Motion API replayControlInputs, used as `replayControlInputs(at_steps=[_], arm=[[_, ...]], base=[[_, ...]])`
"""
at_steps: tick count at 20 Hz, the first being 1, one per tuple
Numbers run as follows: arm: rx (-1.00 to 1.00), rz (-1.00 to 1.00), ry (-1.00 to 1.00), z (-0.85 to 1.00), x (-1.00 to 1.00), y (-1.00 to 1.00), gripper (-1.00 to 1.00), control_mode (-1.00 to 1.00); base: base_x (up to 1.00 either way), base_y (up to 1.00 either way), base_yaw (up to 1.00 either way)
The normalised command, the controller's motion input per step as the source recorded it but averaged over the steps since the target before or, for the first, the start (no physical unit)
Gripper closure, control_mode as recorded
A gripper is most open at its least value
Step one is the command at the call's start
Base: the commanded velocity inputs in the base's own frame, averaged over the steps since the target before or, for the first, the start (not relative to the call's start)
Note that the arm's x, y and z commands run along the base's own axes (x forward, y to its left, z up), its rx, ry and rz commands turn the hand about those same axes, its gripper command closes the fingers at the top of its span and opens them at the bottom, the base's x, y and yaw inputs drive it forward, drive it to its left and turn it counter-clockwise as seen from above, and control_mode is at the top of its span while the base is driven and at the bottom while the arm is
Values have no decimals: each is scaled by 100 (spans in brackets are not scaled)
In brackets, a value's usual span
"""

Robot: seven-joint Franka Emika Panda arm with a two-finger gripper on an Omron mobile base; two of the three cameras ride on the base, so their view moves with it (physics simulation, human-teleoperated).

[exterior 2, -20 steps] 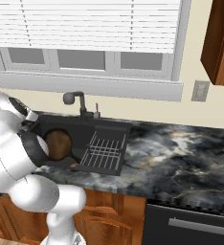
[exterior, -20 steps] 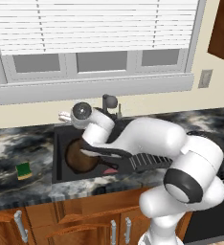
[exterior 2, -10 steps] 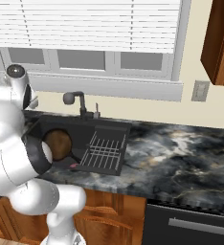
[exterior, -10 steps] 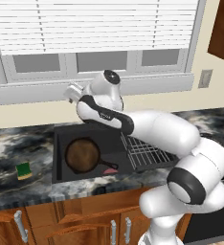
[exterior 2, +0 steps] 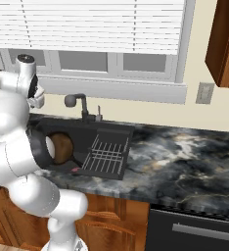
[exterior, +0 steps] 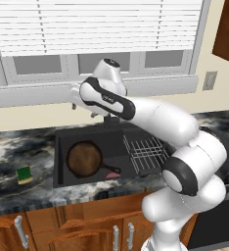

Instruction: Pick the pan and sponge and place them into the sink. Then turn on the water.

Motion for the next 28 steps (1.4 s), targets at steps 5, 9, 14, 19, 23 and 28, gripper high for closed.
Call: replayControlInputs(at_steps=[5,9,14,19,23,28], arm=[[-35,18,7,2,0,18,-100,-100],[-12,14,-1,-8,-7,8,-100,-100],[-4,11,-11,-27,-29,0,-100,-100],[0,15,-12,-14,-32,0,-100,-100],[5,13,-10,-13,-16,0,-100,-100],[14,14,-2,-19,-1,0,-100,-100]], base=[[0,0,0],[0,0,0],[0,0,0],[0,0,0],[0,0,0],[0,0,0]])
